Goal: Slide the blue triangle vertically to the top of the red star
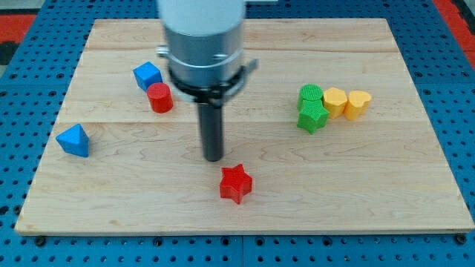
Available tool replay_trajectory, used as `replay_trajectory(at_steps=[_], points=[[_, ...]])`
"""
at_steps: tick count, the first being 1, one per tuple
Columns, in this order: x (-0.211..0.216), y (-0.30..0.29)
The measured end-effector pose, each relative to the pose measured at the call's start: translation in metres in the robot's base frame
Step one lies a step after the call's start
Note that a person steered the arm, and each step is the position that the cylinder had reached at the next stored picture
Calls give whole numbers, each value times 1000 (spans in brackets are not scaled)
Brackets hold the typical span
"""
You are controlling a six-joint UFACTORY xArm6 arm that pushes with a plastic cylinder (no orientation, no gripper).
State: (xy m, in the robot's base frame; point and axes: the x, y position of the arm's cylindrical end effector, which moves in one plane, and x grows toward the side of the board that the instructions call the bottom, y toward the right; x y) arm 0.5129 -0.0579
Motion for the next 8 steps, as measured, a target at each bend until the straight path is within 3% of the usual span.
replay_trajectory(at_steps=[1,2,3,4,5,6,8], points=[[38,-102],[31,-200],[-13,-204],[-33,-174],[-46,-203],[-62,-184],[-33,-27]])
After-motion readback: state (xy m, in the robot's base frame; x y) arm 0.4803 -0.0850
